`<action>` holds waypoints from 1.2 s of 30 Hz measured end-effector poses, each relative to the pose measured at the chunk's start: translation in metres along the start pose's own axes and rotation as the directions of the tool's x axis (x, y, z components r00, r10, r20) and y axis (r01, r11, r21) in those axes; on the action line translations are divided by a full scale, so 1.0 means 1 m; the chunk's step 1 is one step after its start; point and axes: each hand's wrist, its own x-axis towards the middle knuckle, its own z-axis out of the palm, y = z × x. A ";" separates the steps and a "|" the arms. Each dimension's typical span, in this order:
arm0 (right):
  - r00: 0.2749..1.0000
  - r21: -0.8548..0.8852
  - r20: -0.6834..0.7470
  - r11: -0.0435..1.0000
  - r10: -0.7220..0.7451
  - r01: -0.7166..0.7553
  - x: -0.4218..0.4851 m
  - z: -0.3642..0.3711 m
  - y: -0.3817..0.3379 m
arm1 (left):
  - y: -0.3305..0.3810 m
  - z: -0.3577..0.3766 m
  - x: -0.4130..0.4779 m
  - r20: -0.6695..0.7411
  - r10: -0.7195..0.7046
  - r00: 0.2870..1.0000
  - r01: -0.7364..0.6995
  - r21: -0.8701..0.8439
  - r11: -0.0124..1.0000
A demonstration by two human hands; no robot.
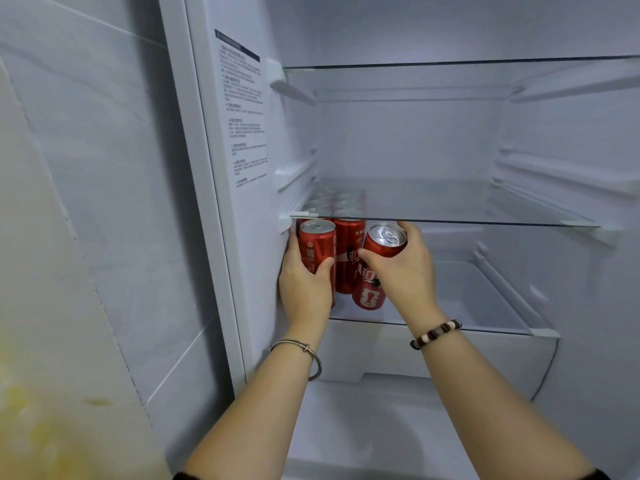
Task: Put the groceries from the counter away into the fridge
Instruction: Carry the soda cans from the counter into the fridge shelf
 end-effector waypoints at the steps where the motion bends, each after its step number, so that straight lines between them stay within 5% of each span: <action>1: 1.000 -0.001 0.004 1.000 0.003 -0.003 0.001 0.001 0.000 | -0.004 0.001 -0.001 0.005 -0.009 1.000 0.009 0.003 1.000; 18: 0.983 0.129 0.181 0.990 0.026 -0.050 0.005 0.015 0.012 | -0.010 0.001 -0.012 -0.036 0.013 0.999 -0.013 0.004 1.000; 27: 0.909 0.087 0.406 0.985 0.099 -0.146 -0.015 0.007 0.055 | -0.022 0.002 -0.022 0.007 -0.041 0.999 0.040 0.020 0.999; 36: 0.879 0.042 0.470 0.993 0.080 -0.113 -0.017 0.019 0.055 | -0.020 0.004 -0.025 -0.030 -0.060 0.998 0.060 0.003 0.998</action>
